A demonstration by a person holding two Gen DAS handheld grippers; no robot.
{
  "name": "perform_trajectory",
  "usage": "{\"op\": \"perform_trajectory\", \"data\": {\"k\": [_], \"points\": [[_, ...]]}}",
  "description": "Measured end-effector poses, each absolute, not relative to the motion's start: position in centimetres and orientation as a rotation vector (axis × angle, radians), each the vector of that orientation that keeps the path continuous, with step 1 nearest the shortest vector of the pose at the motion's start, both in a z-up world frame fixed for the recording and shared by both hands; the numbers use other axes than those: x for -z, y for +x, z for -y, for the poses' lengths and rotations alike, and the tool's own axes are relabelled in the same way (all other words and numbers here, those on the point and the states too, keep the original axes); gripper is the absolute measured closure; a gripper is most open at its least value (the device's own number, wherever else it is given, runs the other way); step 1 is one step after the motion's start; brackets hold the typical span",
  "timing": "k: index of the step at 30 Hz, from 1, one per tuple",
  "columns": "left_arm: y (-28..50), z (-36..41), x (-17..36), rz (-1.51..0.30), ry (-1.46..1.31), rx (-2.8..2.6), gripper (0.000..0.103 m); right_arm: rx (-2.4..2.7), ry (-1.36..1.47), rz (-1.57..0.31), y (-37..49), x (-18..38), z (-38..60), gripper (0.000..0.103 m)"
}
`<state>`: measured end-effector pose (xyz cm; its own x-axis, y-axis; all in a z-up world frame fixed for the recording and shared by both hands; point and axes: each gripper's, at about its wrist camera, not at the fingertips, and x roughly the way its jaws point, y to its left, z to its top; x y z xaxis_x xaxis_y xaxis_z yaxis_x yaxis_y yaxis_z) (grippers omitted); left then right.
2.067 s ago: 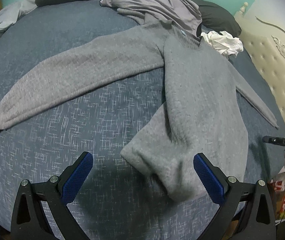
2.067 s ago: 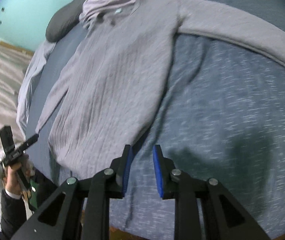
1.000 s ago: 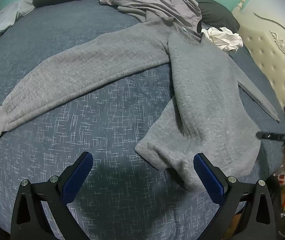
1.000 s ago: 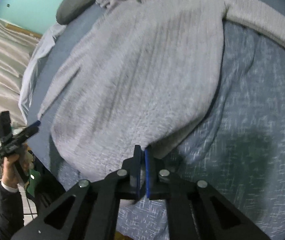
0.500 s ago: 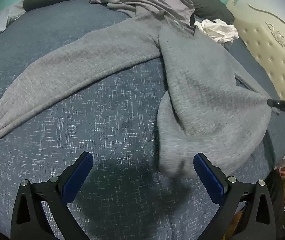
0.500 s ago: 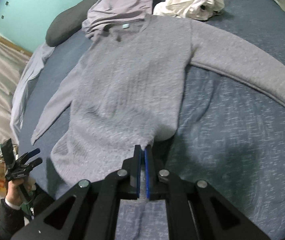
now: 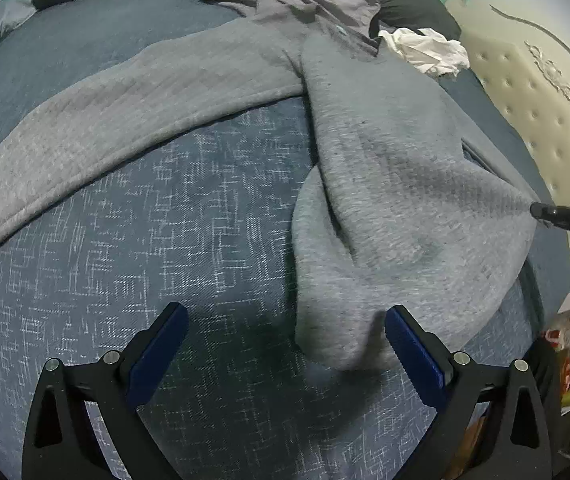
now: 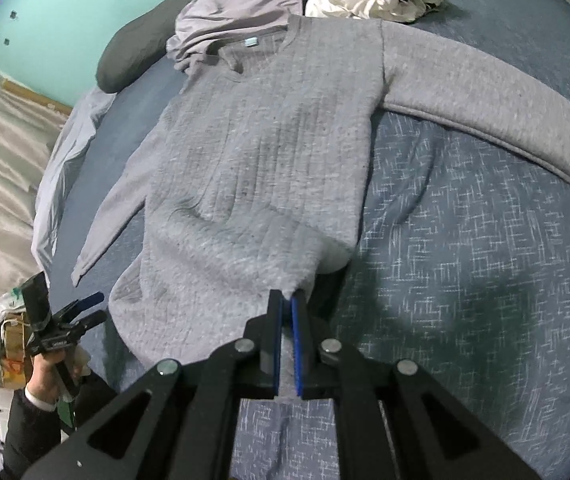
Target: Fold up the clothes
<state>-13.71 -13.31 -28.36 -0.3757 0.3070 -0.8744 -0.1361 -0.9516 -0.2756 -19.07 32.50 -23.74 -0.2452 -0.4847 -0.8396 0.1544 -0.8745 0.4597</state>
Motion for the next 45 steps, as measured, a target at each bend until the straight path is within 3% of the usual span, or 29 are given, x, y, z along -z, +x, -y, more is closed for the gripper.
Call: {"op": "perform_trajectory", "data": {"k": [16, 24, 26, 28, 31, 45], "points": [[-14.1, 11.6, 28.8, 0.082, -1.607, -2.458, 0.007, 2.171, 1.600, 0.359, -18.0, 22.7, -33.5, 0.098], [-14.3, 12.3, 29.8, 0.166, -1.653, -2.406, 0.007, 2.172, 1.599, 0.346, -17.9, 22.5, -33.5, 0.098], [-14.3, 12.5, 29.9, 0.195, -1.662, -2.391, 0.010, 2.173, 1.602, 0.345, -17.9, 22.6, -33.5, 0.098], [-14.3, 12.6, 30.0, 0.208, -1.665, -2.358, 0.025, 2.171, 1.606, 0.348, -17.9, 22.8, -33.5, 0.098], [-14.3, 12.3, 30.0, 0.200, -1.656, -2.330, 0.035, 2.168, 1.616, 0.349, -17.9, 23.1, -33.6, 0.098], [-14.6, 11.6, 30.9, 0.193, -1.693, -2.262, 0.037, 2.161, 1.619, 0.354, -17.4, 23.3, -33.8, 0.098]]}}
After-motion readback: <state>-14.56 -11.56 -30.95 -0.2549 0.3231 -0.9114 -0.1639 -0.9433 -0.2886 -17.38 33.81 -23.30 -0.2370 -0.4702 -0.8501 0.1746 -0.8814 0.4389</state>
